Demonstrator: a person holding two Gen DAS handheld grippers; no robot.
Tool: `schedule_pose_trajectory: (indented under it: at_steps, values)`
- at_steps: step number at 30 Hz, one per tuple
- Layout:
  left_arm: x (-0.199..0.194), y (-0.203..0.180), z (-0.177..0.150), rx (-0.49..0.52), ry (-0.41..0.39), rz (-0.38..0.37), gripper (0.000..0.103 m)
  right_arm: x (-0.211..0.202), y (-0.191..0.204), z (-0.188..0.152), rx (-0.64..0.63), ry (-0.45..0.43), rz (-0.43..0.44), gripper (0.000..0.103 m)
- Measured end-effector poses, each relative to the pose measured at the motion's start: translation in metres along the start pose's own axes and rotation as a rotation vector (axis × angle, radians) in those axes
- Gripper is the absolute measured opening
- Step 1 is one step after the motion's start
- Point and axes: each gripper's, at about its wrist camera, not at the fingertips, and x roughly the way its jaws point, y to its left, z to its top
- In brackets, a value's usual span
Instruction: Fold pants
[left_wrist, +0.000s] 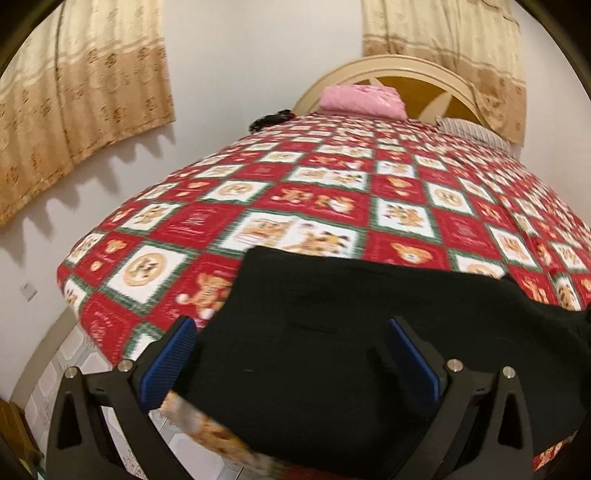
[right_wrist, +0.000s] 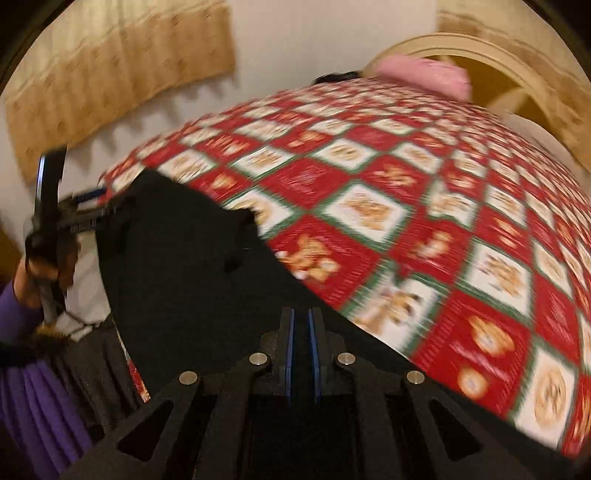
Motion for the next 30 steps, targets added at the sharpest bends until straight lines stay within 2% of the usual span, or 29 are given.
schedule_pose_trajectory:
  at_steps: [1,3,5,8,10,12,16,18,20,21,23,25,28,30]
  values:
    - [-0.001,0.004,0.0,-0.009,-0.003,0.005,0.103,0.005,0.005,0.004,-0.032,0.021,0.014,0.011]
    - [0.001,0.01,0.0,-0.019,0.0,0.009,0.103,0.011,0.007,0.008,-0.053,0.039,0.038,0.035]
    - [0.005,0.013,0.001,-0.024,0.01,0.01,0.103,0.018,0.012,0.012,-0.079,0.05,0.057,0.044]
    - [0.012,0.016,0.002,-0.042,0.027,0.006,0.103,0.024,0.017,0.018,-0.128,0.069,0.023,0.044]
    - [0.015,0.017,0.002,-0.05,0.035,0.0,0.103,0.027,0.018,0.021,-0.153,0.068,0.033,0.044]
    - [0.017,0.019,0.001,-0.053,0.042,0.0,0.103,0.033,0.021,0.024,-0.18,0.09,0.053,0.038]
    - [0.018,0.024,-0.001,-0.058,0.052,0.006,0.103,0.046,0.038,0.02,-0.333,0.155,0.051,0.037]
    - [0.018,0.027,-0.002,-0.069,0.054,0.006,0.103,0.047,0.042,0.019,-0.379,0.163,0.035,0.025]
    - [0.019,0.03,-0.002,-0.075,0.055,0.006,0.103,0.05,0.041,0.023,-0.354,0.183,0.031,0.01]
    - [0.019,0.03,-0.002,-0.076,0.057,0.006,0.103,0.051,0.04,0.024,-0.346,0.188,0.018,0.008]
    - [0.02,0.029,-0.001,-0.074,0.059,0.003,0.103,0.048,0.039,0.025,-0.329,0.184,0.008,0.006]
    - [0.019,0.028,-0.002,-0.066,0.057,0.0,0.103,0.038,0.037,0.026,-0.306,0.133,-0.044,0.006]
    - [0.017,0.027,0.0,-0.064,0.048,-0.001,0.103,0.021,0.017,0.029,-0.186,0.045,-0.078,0.006]
    - [0.018,0.025,0.0,-0.062,0.048,-0.006,0.103,0.019,0.004,0.025,-0.114,0.028,-0.078,0.006]
